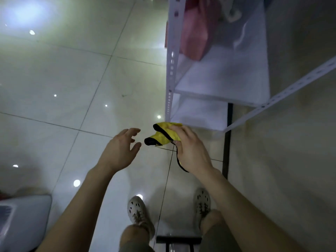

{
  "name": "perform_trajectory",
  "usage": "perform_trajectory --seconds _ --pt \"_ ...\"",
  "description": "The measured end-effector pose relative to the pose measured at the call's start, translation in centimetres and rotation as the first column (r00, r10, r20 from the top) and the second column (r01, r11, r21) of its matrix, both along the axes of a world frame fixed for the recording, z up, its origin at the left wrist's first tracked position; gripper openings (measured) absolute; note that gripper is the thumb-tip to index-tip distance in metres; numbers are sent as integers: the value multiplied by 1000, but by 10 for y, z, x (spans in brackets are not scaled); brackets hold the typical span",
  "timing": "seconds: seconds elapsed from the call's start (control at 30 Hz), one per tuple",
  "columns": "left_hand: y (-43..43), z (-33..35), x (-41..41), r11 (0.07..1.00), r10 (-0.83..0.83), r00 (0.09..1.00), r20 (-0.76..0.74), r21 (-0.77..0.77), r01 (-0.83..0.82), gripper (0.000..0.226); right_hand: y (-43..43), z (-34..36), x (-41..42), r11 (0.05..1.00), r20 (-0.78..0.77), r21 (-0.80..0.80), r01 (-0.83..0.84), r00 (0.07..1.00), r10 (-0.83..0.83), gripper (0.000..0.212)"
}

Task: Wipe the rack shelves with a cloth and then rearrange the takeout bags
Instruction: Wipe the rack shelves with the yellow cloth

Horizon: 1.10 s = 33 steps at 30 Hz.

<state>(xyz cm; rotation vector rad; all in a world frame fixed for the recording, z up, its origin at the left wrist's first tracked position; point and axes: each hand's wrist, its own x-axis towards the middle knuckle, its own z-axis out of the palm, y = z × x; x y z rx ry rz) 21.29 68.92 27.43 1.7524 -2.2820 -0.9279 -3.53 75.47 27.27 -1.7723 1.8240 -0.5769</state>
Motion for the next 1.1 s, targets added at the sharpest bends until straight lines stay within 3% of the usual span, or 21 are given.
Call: perform_trajectory --seconds 0.2,0.47,0.6,0.67,0.8,0.9,0.97,1.0,1.1 --pt "-22 141 4 997 -43 998 -48 -59 40 45 2 136 7 991 39 -71 116 993 -114 54" --pt "-77 257 -11 962 -184 977 -111 -223 156 44 -14 232 12 934 52 -220 280 960 -275 55" --pt "-103 302 -23 924 -253 957 -142 -328 196 41 -19 279 4 859 118 -366 357 934 -338 66" --pt "-117 325 -35 909 -270 946 -183 -374 187 39 -26 305 -10 807 121 -417 419 905 -408 59" --pt "-142 370 -70 875 -246 913 -326 -480 64 41 -58 360 -54 684 170 -498 533 833 -526 52" --pt "-161 399 -99 861 -229 870 -437 -508 -28 50 -97 387 -84 618 166 -598 511 833 -528 51" --pt "-175 416 -114 868 -235 836 -496 -494 -49 61 -125 384 -99 647 95 -624 438 864 -494 48" --pt "-182 422 -120 873 -231 819 -525 -484 -63 67 -139 375 -107 708 42 -587 393 888 -458 48" --pt "-198 436 -137 875 -218 771 -598 -470 -118 74 -168 330 -117 939 -340 -274 207 893 -296 53"
